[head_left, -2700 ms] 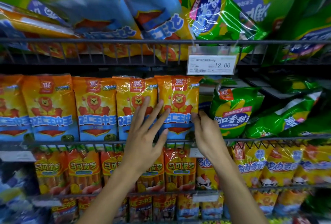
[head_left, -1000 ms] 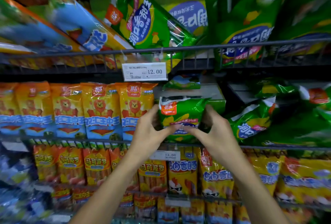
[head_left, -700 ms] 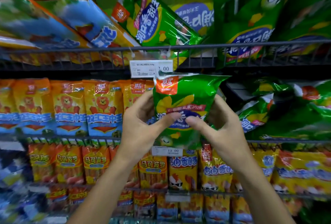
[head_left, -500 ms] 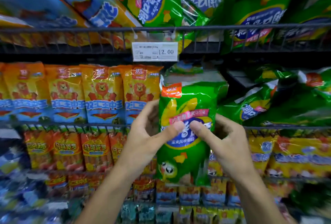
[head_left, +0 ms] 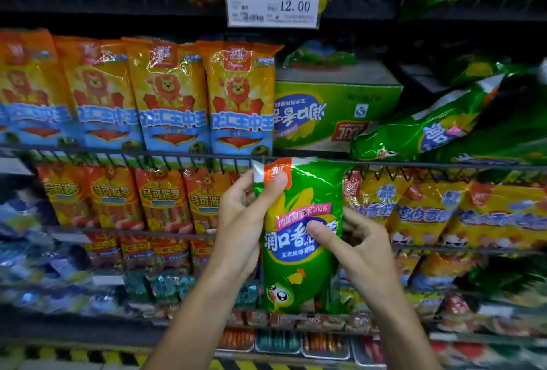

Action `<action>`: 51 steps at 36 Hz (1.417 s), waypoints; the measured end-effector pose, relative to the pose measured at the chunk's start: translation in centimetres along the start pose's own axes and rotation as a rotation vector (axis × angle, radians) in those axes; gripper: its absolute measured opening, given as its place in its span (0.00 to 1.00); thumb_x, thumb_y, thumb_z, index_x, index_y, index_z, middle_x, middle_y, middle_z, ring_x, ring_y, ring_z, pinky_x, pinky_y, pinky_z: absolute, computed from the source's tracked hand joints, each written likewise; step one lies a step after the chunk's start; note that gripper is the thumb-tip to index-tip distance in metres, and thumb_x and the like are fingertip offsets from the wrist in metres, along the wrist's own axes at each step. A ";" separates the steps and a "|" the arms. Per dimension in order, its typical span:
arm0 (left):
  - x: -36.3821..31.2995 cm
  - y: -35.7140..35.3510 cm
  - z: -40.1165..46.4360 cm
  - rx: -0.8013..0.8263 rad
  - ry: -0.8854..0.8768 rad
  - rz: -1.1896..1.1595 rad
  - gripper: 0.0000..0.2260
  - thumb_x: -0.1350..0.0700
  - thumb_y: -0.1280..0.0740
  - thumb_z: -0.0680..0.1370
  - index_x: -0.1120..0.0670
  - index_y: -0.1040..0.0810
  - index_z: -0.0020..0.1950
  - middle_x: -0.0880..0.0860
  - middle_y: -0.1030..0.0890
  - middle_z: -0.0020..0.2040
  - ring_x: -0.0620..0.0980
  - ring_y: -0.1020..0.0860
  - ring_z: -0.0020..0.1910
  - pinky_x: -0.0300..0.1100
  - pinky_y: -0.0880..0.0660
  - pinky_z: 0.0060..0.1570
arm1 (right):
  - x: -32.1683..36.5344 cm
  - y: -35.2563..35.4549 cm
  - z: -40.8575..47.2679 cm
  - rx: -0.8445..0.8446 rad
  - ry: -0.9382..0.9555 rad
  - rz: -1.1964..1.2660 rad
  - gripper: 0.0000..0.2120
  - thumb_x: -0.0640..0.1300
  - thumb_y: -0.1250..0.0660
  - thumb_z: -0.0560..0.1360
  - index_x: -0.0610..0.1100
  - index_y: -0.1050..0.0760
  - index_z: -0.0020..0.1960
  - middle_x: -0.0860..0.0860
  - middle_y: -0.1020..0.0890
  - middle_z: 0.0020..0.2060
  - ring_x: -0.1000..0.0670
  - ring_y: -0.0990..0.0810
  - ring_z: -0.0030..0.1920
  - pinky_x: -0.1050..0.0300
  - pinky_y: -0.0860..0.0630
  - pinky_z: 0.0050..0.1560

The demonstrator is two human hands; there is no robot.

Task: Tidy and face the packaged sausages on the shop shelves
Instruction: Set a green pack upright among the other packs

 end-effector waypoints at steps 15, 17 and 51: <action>1.4 0.2 -0.4 0.008 0.161 0.023 0.28 0.47 0.27 0.74 0.56 0.25 0.72 0.54 0.15 0.60 0.53 0.15 0.57 0.46 0.17 0.54 | -1.3 0.2 -0.6 0.000 -0.045 -0.023 0.15 0.40 0.24 0.71 0.45 0.18 0.57 0.54 0.12 0.48 0.55 0.13 0.49 0.65 0.20 0.45; 1.5 1.1 -0.4 0.154 0.217 0.109 0.32 0.41 0.25 0.72 0.49 0.28 0.72 0.44 0.16 0.61 0.43 0.18 0.61 0.43 0.20 0.59 | -1.3 0.5 -0.5 -0.050 -0.032 -0.019 0.12 0.41 0.24 0.72 0.43 0.17 0.55 0.53 0.12 0.46 0.55 0.13 0.47 0.65 0.20 0.45; -4.5 -1.3 2.7 0.250 -0.254 0.453 0.21 0.59 0.21 0.70 0.54 0.17 0.62 0.47 0.13 0.56 0.46 0.16 0.57 0.40 0.19 0.53 | 6.2 2.5 6.0 0.056 0.157 -0.162 0.16 0.39 0.25 0.73 0.44 0.18 0.60 0.53 0.13 0.53 0.52 0.14 0.56 0.53 0.18 0.55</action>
Point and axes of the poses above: each hand's wrist, its own z-axis towards the middle knuckle, its own y-axis out of the back of the hand, x = y × z, the point moved 1 cm from there along z, towards the middle knuckle
